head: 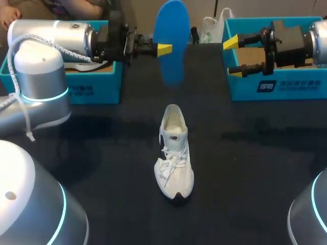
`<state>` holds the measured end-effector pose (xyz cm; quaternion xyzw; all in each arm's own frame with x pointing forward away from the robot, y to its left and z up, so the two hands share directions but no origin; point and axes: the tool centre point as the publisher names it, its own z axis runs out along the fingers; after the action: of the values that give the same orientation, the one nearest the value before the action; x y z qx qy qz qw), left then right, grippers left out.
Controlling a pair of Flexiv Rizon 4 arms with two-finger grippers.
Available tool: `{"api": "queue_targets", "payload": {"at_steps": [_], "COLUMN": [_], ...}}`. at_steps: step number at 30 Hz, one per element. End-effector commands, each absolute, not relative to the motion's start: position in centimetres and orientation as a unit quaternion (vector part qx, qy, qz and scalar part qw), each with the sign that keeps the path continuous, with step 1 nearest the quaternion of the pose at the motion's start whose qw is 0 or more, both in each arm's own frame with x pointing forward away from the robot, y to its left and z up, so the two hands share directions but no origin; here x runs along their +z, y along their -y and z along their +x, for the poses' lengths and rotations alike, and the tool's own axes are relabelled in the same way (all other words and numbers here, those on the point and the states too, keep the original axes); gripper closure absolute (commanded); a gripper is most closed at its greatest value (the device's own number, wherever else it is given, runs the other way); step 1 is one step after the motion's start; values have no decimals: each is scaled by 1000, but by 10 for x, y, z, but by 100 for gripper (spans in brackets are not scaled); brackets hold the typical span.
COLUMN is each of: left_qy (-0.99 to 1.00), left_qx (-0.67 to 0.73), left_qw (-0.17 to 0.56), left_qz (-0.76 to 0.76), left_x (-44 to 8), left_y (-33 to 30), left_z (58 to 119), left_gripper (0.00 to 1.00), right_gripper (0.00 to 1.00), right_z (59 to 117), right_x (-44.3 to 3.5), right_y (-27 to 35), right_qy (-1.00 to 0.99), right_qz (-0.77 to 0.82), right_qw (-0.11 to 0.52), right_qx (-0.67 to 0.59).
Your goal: Take the shoe out of the shoebox, open the shoe tongue, remove and reinsert the insole, then place the shoe into the shoebox
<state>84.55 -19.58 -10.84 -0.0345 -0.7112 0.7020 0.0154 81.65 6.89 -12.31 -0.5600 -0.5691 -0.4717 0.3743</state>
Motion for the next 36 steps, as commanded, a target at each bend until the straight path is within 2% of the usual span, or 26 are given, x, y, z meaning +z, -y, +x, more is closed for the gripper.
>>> {"api": "queue_targets", "payload": {"at_steps": [1,20,25,36], "left_qy": [691,691,671,593], "left_qx": [713,713,679,565], "left_qw": [-81,-81,-202,-365], "left_qz": [-85,-85,-217,-441], "left_x": [-107,-107,-105,-109], "left_y": [195,195,196,198], "left_z": [840,840,840,835], "left_gripper": [100,100,100,100], "right_gripper": [0,0,0,0], "right_z": [817,817,817,817], "right_x": [-123,-123,-123,-123], "right_y": [-70,-70,-70,-70], "right_qy": [569,569,569,569], "right_qz": [-561,-561,-561,-561], "right_qw": [374,374,374,374], "right_qx": [-471,-471,-471,-471]}}
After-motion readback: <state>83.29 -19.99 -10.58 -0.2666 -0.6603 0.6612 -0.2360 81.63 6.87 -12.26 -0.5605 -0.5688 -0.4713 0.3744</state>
